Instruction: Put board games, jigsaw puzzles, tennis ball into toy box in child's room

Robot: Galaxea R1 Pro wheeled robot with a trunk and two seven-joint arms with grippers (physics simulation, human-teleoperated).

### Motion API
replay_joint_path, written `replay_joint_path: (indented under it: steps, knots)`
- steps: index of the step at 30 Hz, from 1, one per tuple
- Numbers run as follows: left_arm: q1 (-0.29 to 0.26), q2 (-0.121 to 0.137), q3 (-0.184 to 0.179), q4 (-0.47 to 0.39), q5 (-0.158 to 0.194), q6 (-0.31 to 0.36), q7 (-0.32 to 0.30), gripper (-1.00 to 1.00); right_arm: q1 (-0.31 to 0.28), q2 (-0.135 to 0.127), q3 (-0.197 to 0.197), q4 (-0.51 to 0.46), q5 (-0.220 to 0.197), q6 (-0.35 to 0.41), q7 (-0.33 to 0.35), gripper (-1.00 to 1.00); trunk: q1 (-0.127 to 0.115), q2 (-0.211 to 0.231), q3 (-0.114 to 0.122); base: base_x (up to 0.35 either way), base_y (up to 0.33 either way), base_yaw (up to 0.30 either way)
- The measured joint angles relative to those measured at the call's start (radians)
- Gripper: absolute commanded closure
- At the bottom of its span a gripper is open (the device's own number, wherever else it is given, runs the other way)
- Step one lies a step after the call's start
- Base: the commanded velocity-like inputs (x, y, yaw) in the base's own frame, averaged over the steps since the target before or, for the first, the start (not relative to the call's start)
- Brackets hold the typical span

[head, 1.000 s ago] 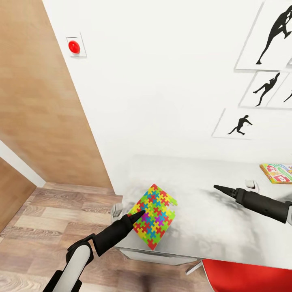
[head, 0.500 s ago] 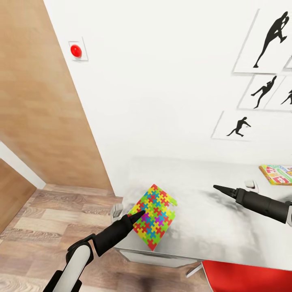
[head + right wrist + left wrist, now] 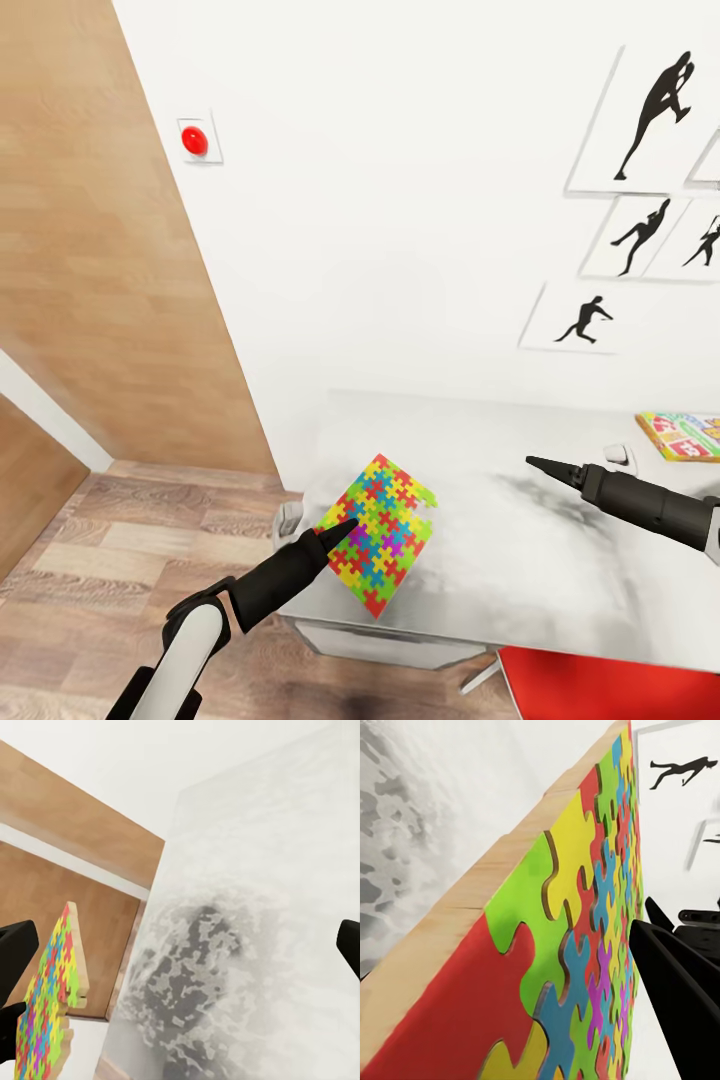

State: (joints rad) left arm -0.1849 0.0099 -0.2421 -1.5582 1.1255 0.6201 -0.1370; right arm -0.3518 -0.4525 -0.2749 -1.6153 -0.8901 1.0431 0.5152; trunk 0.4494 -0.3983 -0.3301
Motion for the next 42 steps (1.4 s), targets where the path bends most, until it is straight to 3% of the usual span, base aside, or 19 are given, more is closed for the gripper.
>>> replay_joint_path:
  steps: [42]
  knots:
    - [0.011, -0.001, 0.003, -0.002, 0.006, 0.0, -0.001, 1.0, 0.0, -0.001, 0.0, 0.0, 0.0, 0.0, 0.003, -1.0, 0.0, 0.0, 0.068, 0.0, 0.0, 0.0]
